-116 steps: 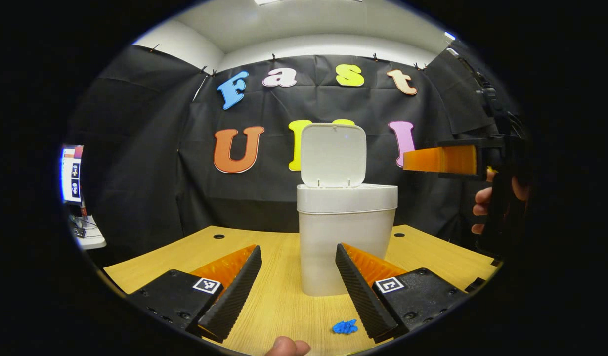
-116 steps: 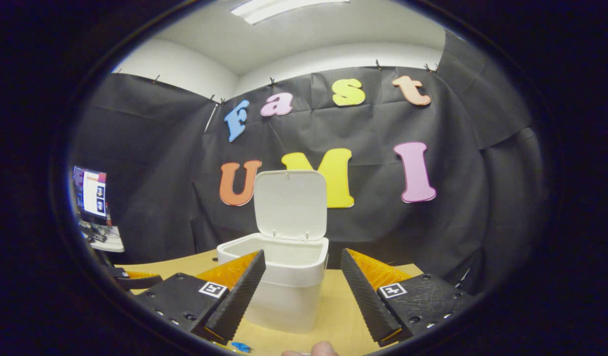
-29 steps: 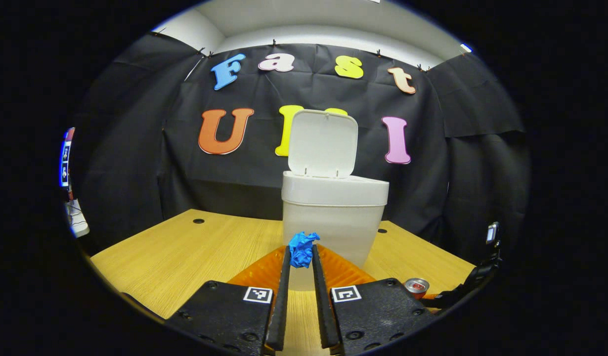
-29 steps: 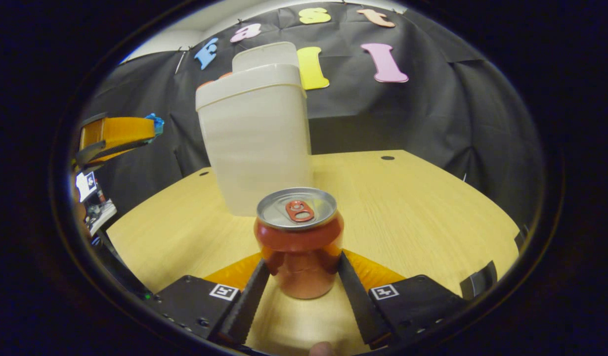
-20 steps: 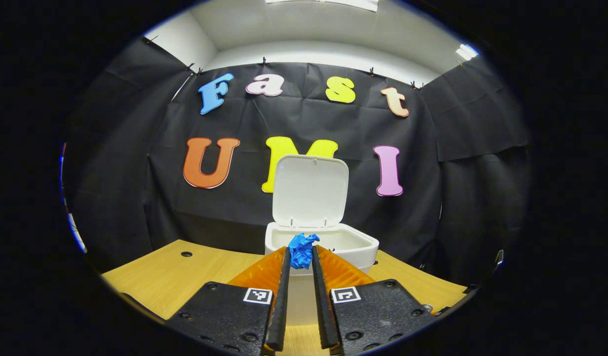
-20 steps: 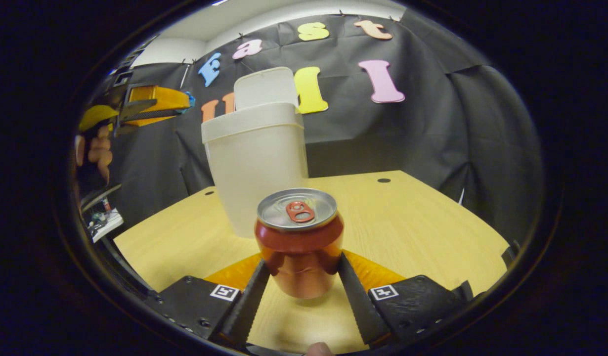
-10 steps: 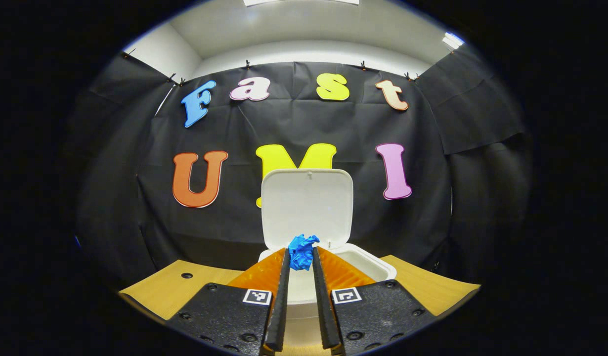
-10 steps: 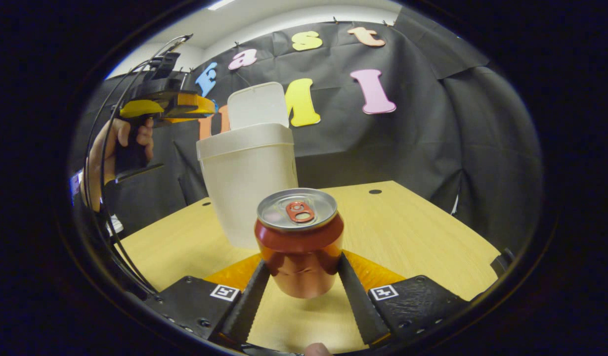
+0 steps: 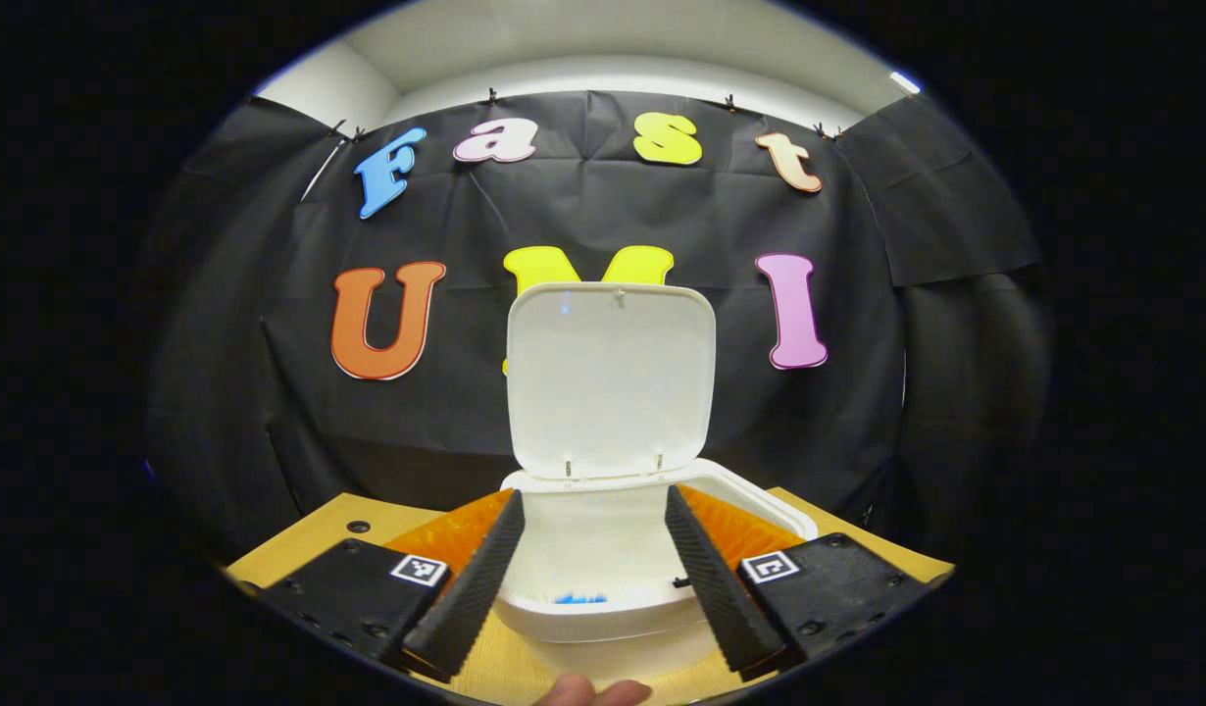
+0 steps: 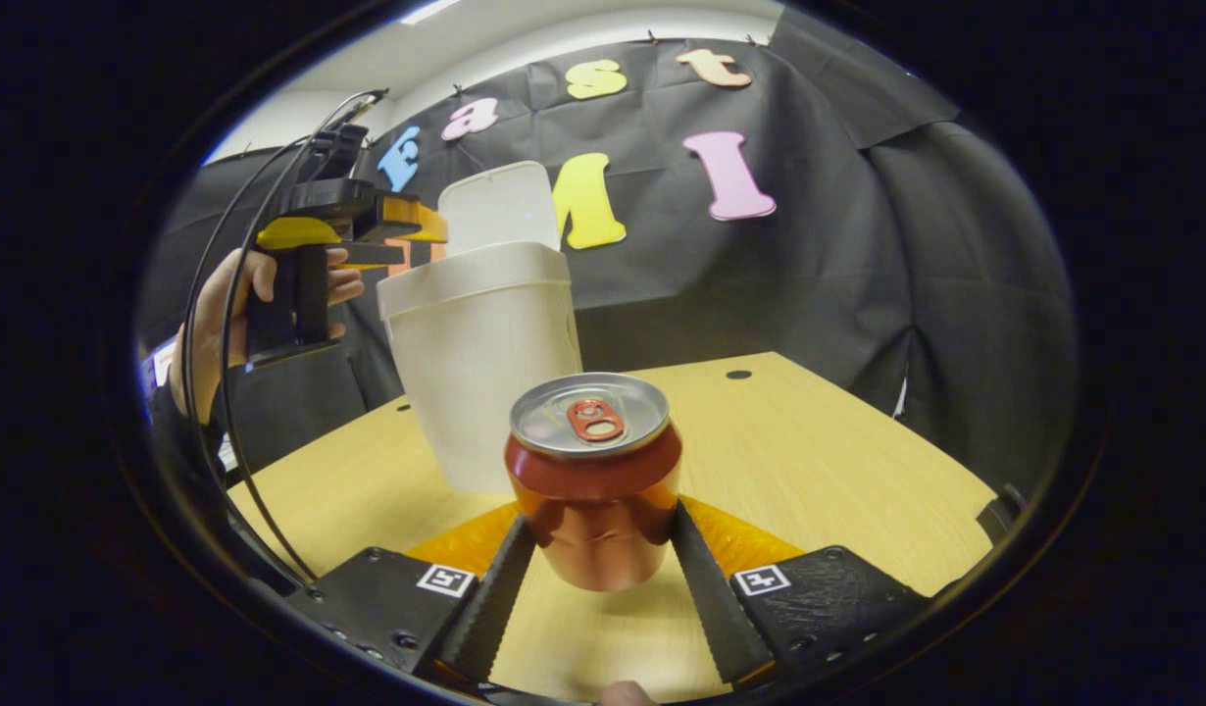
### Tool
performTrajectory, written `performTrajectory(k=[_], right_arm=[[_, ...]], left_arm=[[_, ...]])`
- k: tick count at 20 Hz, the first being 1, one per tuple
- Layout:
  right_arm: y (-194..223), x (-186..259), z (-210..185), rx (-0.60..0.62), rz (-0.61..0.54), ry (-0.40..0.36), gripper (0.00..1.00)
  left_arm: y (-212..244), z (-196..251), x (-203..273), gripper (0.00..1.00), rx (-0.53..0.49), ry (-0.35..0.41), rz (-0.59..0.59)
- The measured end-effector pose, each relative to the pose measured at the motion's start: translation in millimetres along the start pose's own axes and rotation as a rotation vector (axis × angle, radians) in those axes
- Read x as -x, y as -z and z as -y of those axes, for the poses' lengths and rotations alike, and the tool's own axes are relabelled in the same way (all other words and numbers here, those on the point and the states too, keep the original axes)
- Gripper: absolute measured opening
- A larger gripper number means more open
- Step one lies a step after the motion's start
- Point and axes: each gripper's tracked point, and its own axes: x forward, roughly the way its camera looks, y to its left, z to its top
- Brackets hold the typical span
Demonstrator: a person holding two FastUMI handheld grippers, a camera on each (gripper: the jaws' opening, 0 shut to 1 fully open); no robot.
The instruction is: Press the lid of the desktop garbage bin to open it, pick up the crumpled paper on the desktop and throw it into the bin, then pick up the pop can on the desktop and drop it into the bin, and finally close the garbage bin lid.
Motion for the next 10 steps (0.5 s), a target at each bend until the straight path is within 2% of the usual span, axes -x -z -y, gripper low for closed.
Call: performTrajectory(k=[1, 10], right_arm=[[-0.1, 0.7, -0.2, 0.001, 0.0, 0.001, 0.81], [-16.8, 6.9, 5.4, 0.034, 0.034, 0.035, 0.81]], left_arm=[[0.9, 0.8, -0.6, 1.0, 0.0, -0.003, 0.0], [-13.9, -16.1, 29.3, 0.99, 0.01, -0.008, 0.061]])
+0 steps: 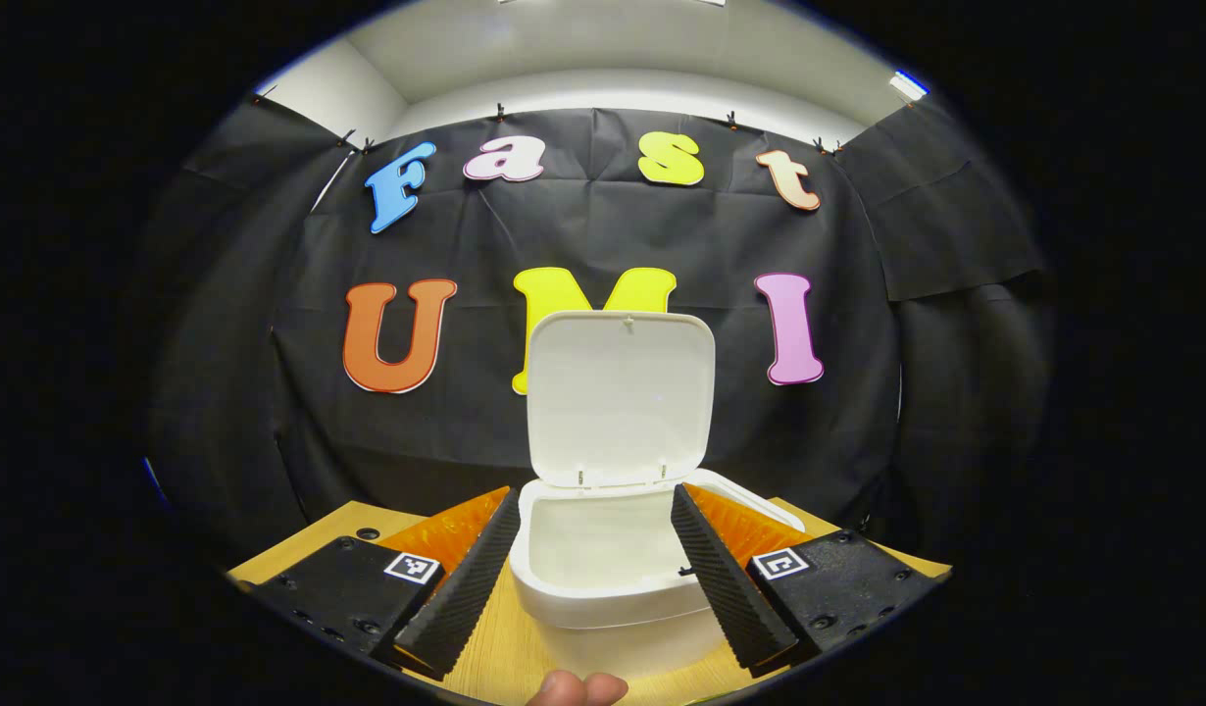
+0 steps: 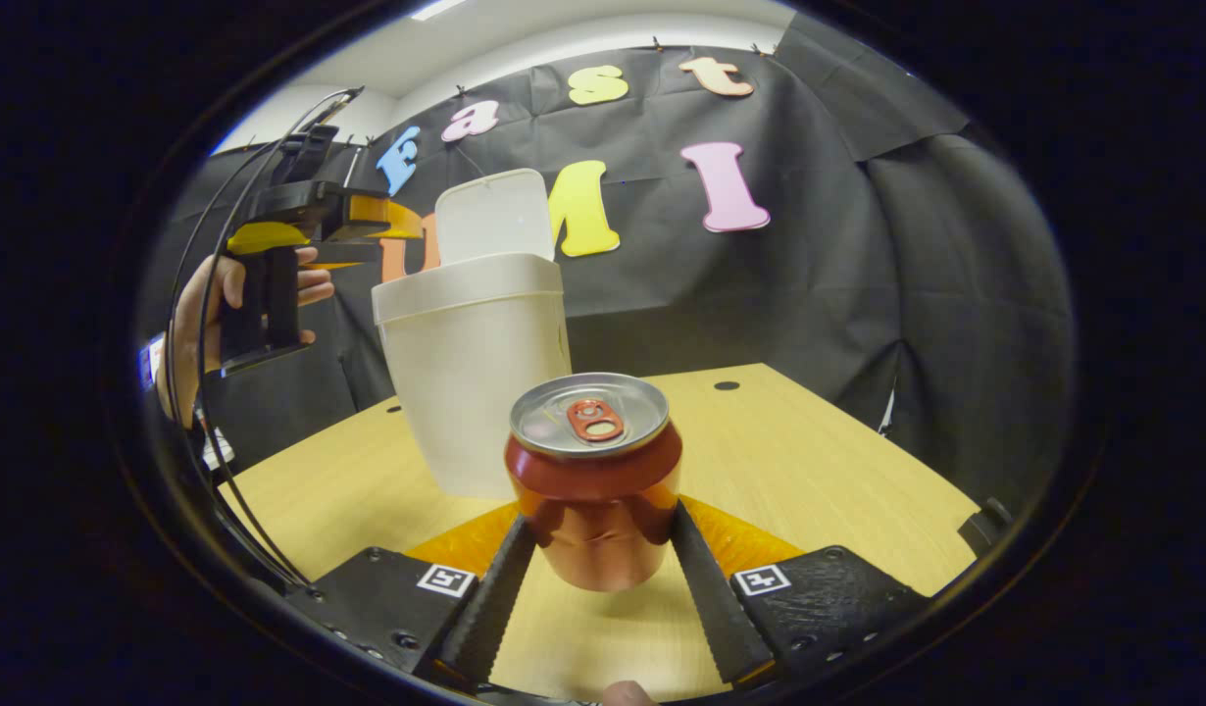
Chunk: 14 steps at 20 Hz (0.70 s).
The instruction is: Press the lid of the desktop garbage bin to open it, pick up the crumpled paper on the desktop and throw it into the bin, then pick up the pop can on the desktop and drop it into the bin, and finally close the garbage bin lid.
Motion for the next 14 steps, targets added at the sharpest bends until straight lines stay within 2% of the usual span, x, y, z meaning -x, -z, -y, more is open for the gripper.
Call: performTrajectory(k=[7, 14], right_arm=[[-33.4, 6.5, -14.6, 0.038, 0.019, -0.035, 0.81], [-117.3, 5.8, -45.7, 0.14, 0.099, -0.103, 0.8]], left_arm=[[8.3, -35.7, 26.6, 0.99, -0.001, -0.03, 0.005], [34.8, -71.6, 63.1, 1.0, 0.017, -0.067, -0.012]])
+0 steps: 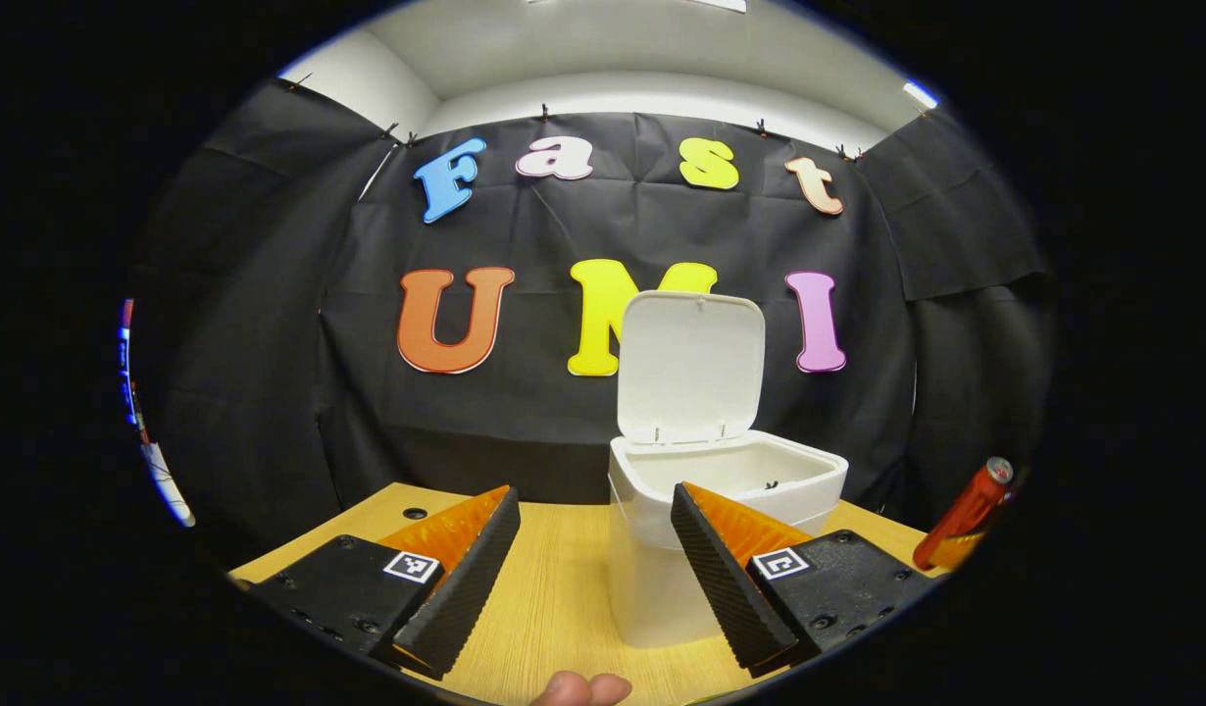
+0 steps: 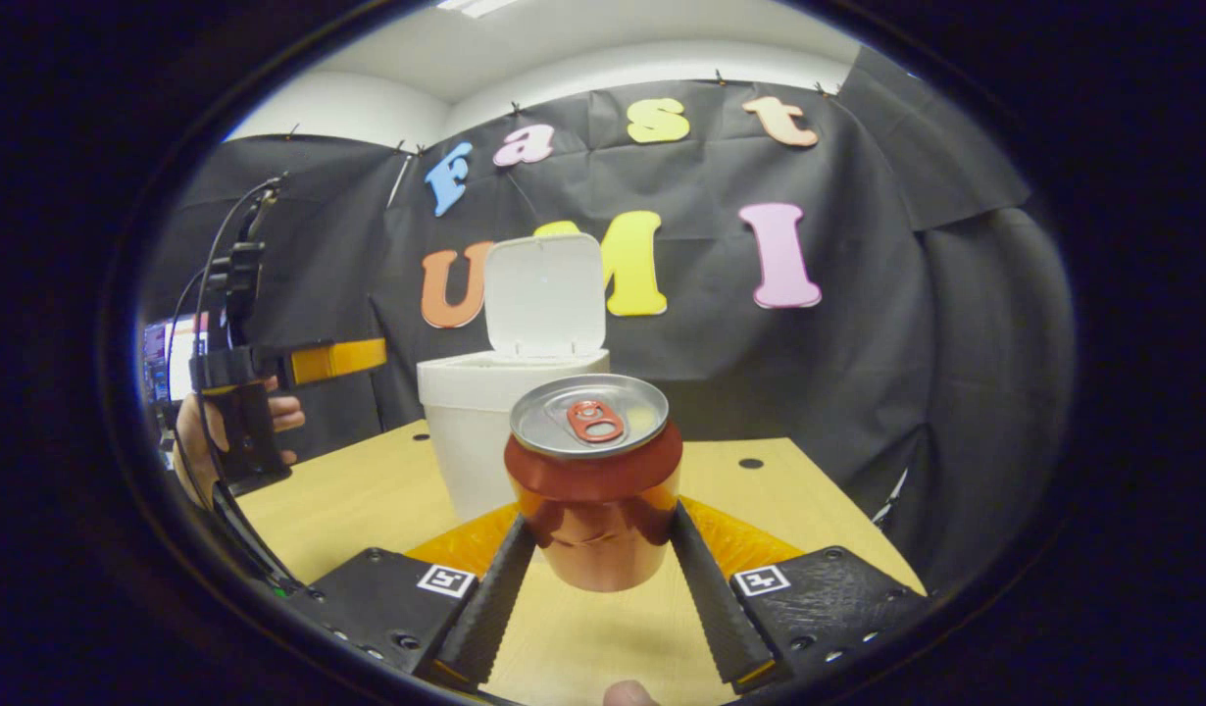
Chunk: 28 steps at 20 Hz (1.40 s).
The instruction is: Press the lid of the desktop garbage bin to open it, pick up the crumpled paper on the desktop and throw it into the bin, then pick up the pop can on the desktop and drop it into the bin, and finally close the garbage bin lid.
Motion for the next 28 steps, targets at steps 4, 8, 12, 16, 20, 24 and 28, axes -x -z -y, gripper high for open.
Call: performTrajectory(k=[4, 8, 12, 16, 20, 24, 28], right_arm=[[-42.4, -18.1, -12.4, 0.044, 0.042, -0.032, 0.81], [-77.6, -47.9, -31.5, 0.038, 0.054, -0.088, 0.8], [-103.5, -87.4, -44.8, 0.03, 0.042, -0.119, 0.8], [-114.7, -129.5, -62.3, 0.023, 0.003, -0.139, 0.8], [-116.1, -173.1, -72.9, 0.045, -0.039, -0.121, 0.8], [-112.2, -201.0, -78.1, 0.063, -0.071, -0.097, 0.8], [-101.3, -215.5, -81.4, 0.067, -0.112, -0.078, 0.81]], left_arm=[[6.4, -9.8, 18.4, 1.0, -0.049, -0.022, 0.029], [17.4, -7.5, 38.7, 0.99, -0.07, -0.012, 0.031], [39.0, -10.2, 50.5, 1.0, -0.058, -0.024, 0.007], [48.3, -21.7, 61.0, 1.0, -0.053, -0.043, -0.01], [47.9, -35.1, 66.5, 1.0, -0.043, -0.072, -0.002], [48.2, -42.2, 71.7, 1.0, -0.036, -0.088, 0.006], [49.3, -47.1, 75.9, 1.0, -0.04, -0.092, 0.011]])
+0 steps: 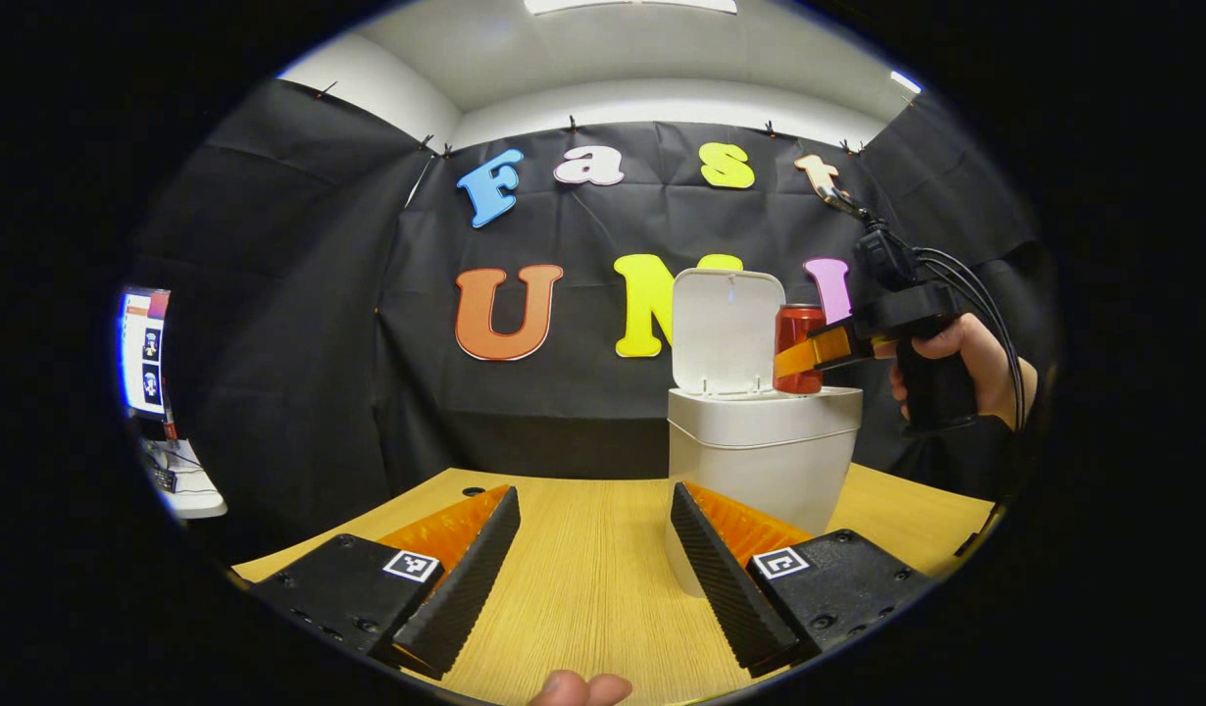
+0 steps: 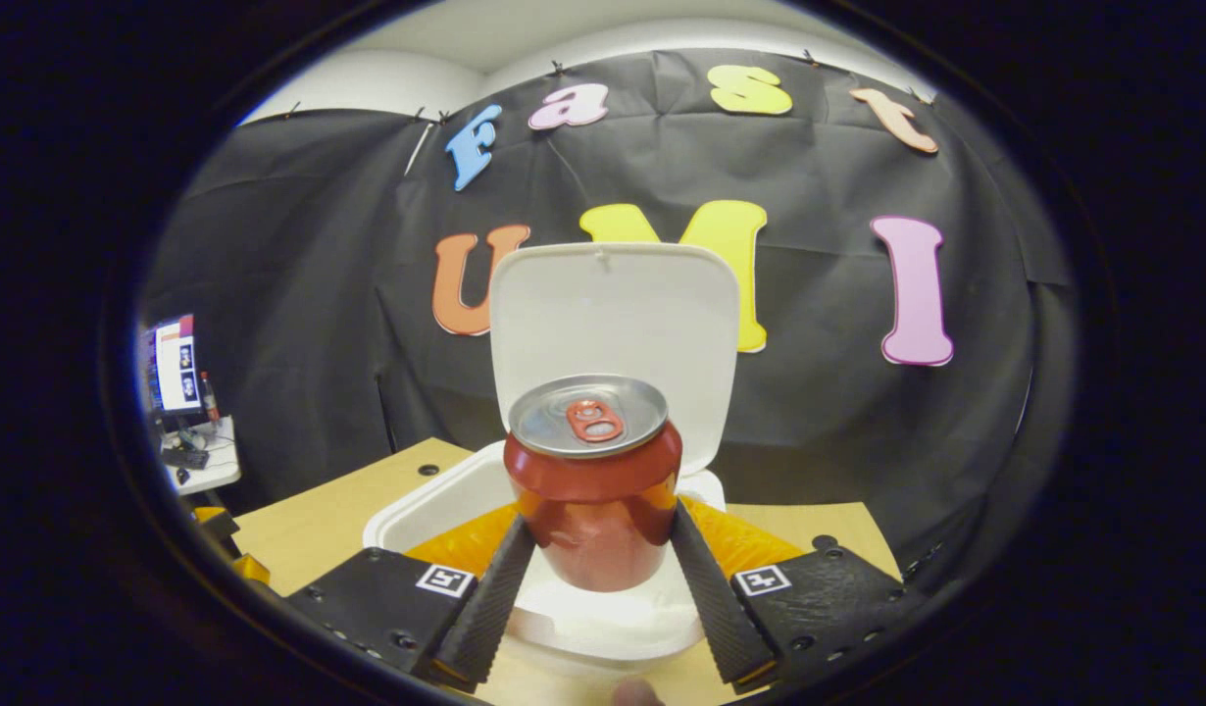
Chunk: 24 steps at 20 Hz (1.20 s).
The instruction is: Press the lid of the desktop garbage bin to open it, pick up the crumpled paper on the desktop and throw it into the bin, then pick up the pop can on the desktop and drop it into the bin, and finally close the garbage bin lid.
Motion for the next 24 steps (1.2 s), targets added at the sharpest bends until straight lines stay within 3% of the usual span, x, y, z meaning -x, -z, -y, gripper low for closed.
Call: performTrajectory(k=[3, 5, 12, 20, 24], right_arm=[[-2.4, -1.4, -2.4, -0.002, 0.007, 0.003, 0.83], [-8.1, 1.5, -1.7, -0.002, 0.029, 0.012, 0.9], [-34.9, 31.3, 0.4, -0.013, 0.147, 0.042, 0.92], [-56.9, 65.4, 16.5, -0.009, 0.201, 0.093, 0.94], [-85.3, 71.4, 7.3, -0.013, 0.2, 0.057, 0.94]], left_arm=[[-0.7, -2.5, 0.3, 1.0, -0.013, -0.003, 0.004], [0.0, -2.3, 1.1, 1.0, -0.01, -0.003, 0.003], [4.5, 4.9, 4.1, 1.0, 0.0, 0.015, -0.008], [4.7, 16.1, 13.6, 1.0, 0.034, 0.029, 0.004], [6.3, 22.2, 13.1, 1.0, 0.034, 0.047, -0.001]])
